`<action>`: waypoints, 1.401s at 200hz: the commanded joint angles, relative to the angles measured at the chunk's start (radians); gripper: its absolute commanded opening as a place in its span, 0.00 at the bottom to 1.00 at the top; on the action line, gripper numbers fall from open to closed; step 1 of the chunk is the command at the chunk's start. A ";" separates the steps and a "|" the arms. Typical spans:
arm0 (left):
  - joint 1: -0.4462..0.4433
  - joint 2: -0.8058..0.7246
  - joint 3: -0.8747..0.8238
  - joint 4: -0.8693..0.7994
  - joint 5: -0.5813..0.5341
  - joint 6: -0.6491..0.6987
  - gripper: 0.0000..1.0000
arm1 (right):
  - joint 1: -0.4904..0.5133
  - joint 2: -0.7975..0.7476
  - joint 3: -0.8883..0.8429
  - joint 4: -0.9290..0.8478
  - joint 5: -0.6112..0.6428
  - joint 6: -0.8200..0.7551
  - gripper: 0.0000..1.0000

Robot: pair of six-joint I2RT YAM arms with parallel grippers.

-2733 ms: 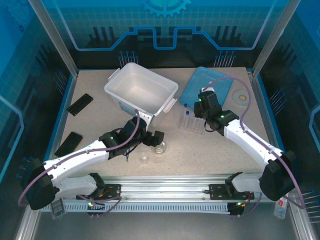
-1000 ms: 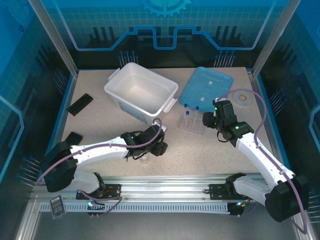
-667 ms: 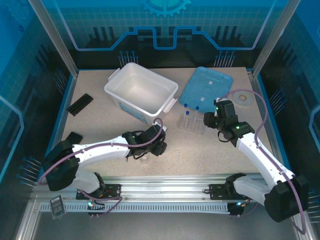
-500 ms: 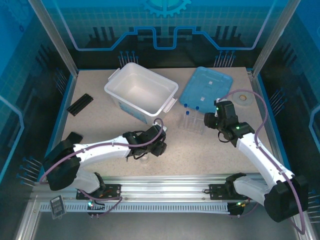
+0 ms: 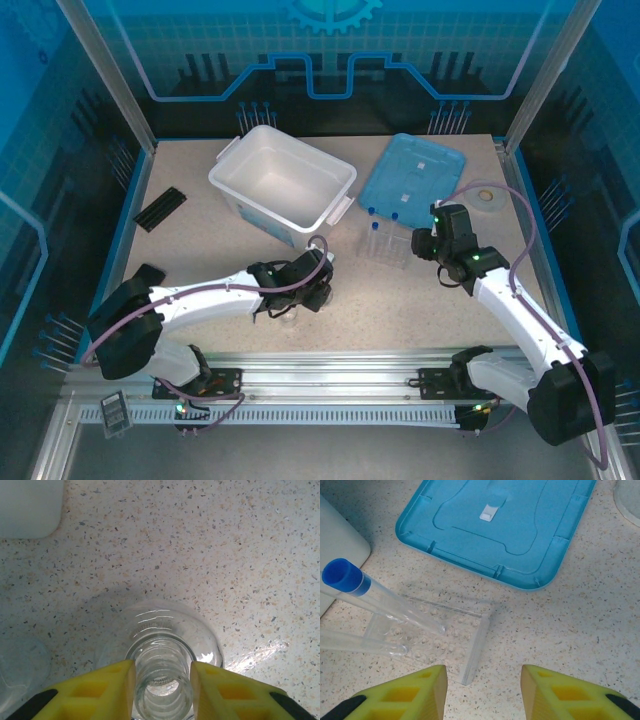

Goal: Organize the chemistry lab equipment

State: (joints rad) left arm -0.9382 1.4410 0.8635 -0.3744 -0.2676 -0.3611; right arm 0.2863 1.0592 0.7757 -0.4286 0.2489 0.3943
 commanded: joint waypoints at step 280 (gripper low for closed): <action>0.012 -0.098 0.447 -0.295 0.004 0.148 0.15 | -0.036 -0.043 -0.131 0.082 0.011 0.002 0.51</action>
State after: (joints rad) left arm -0.9379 1.3769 1.2335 -0.6300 -0.2722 -0.2581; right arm 0.2668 1.0237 0.6651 -0.3882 0.2356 0.3958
